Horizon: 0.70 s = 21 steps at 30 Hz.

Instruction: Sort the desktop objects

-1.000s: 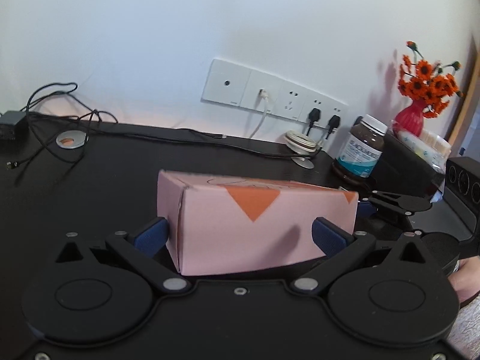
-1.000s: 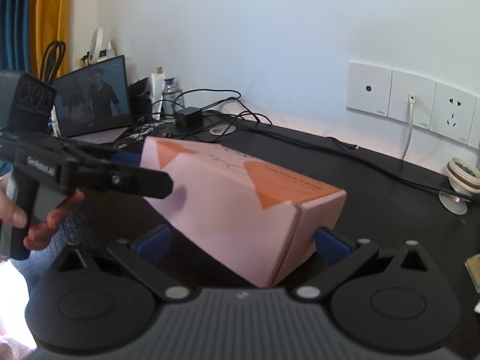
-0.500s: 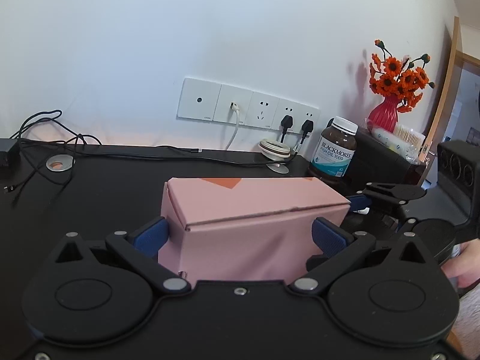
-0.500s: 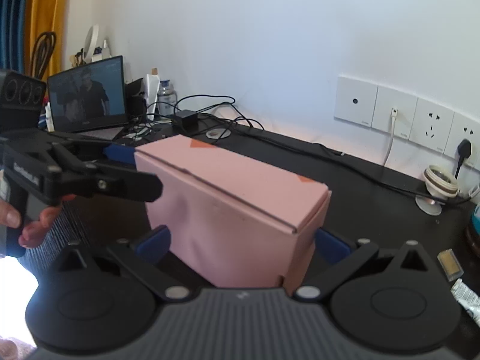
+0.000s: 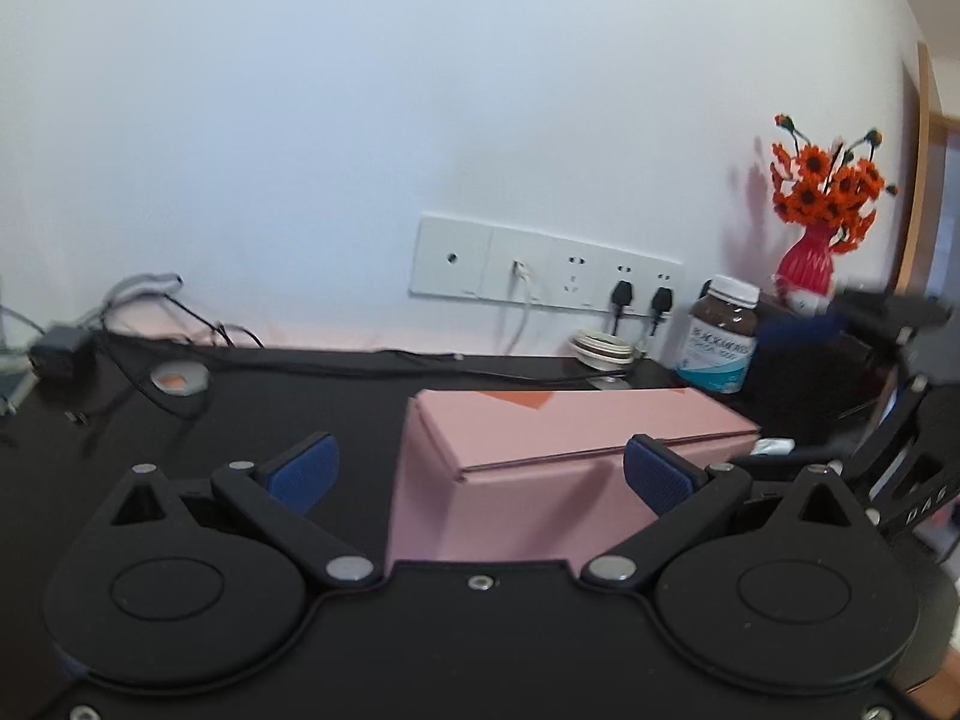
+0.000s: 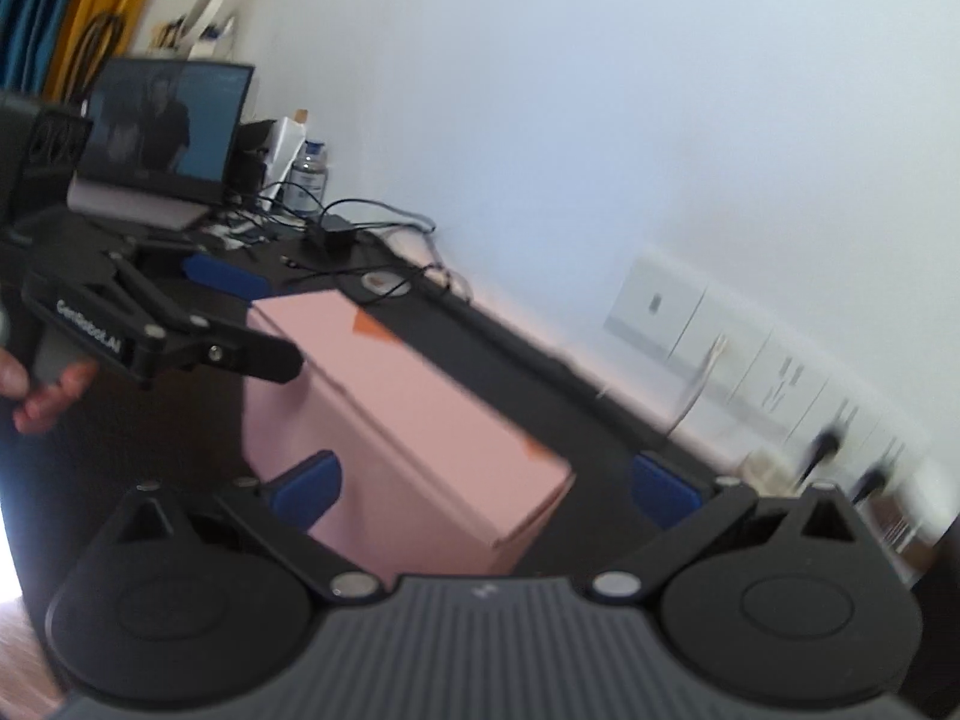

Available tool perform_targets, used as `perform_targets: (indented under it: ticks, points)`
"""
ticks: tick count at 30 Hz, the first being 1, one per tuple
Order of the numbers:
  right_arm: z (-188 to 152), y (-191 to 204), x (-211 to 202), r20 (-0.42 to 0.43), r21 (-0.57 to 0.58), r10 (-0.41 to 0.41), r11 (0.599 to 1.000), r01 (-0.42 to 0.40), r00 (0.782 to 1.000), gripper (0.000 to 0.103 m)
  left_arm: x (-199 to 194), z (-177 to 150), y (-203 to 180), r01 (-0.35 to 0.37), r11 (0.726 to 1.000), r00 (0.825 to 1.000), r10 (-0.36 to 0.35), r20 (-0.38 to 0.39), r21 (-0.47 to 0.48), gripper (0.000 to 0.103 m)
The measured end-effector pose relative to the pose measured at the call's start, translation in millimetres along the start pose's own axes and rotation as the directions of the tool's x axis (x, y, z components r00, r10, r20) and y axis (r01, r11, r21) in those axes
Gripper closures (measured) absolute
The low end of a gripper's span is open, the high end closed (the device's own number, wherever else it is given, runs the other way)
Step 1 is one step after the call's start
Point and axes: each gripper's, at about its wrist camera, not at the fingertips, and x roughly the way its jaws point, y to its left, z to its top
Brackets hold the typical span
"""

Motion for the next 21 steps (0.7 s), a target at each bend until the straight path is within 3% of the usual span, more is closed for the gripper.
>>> perform_targets:
  ticks: [2,6,10,14,21]
  points:
    - [4.5,13.5,1.4,0.021,-0.121,-0.068,0.990,0.070,0.997,0.001,-1.6,-2.1,-4.1,-0.047,0.997,0.999,0.045,0.030,0.059,0.000]
    - [4.3,42.8,8.9,0.076,-0.332,-0.182,0.923,0.197,0.980,0.001,-3.9,-5.2,-14.0,-0.103,0.984,0.992,0.092,0.083,0.145,0.000]
    - [0.1,62.2,11.8,0.143,-0.451,-0.229,0.851,0.269,0.963,0.001,-2.0,-7.5,-16.1,-0.100,0.983,0.993,0.088,0.081,0.154,0.000]
    - [-1.2,77.3,13.0,0.219,-0.550,-0.273,0.759,0.349,0.937,0.001,1.7,-9.7,-12.1,-0.081,0.988,0.995,0.074,0.060,0.129,0.000]
    - [-8.6,98.2,22.1,0.274,-0.724,-0.277,0.571,0.387,0.921,0.001,1.6,-6.9,-5.3,-0.069,0.993,0.996,0.062,0.066,0.096,0.000]
